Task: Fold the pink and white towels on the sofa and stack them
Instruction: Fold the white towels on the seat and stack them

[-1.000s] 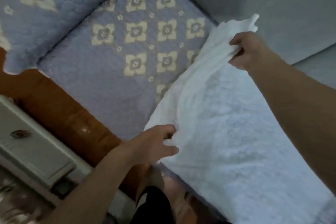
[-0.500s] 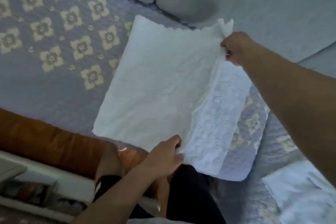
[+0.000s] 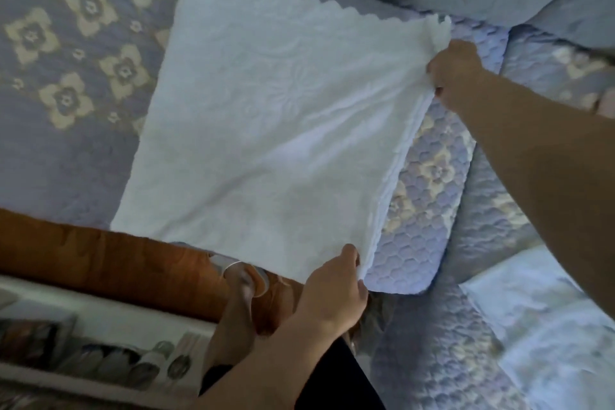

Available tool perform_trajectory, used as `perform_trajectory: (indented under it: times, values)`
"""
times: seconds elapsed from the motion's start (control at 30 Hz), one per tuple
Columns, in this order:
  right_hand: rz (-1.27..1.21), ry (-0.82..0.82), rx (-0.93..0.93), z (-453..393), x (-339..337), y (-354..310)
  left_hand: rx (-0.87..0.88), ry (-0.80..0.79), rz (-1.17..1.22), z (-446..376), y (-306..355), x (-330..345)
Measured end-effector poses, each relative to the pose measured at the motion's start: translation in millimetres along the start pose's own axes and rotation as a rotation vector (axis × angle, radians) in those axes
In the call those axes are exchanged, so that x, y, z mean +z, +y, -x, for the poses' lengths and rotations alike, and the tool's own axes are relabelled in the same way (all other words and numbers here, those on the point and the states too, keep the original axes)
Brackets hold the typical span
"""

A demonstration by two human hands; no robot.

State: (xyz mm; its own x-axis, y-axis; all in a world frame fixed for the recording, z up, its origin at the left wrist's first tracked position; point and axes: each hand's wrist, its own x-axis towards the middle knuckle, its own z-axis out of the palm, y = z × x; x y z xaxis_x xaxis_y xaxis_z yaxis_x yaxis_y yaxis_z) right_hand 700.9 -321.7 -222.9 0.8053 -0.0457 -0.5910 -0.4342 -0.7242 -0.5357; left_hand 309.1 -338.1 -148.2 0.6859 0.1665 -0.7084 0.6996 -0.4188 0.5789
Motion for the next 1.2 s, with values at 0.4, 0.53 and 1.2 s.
perform_trajectory:
  times: [0.4, 0.53, 1.2]
  values:
    - [-0.229, -0.186, 0.108, 59, -3, 68, -0.136, -0.332, 0.056, -23, 17, 29]
    - [-0.181, -0.215, 0.114, 120, -7, 116, -0.207, 0.088, 0.141, -6, -24, -34]
    - [0.193, -0.242, 0.27, 280, 49, 229, 0.004, 0.075, -1.151, 24, -243, -246]
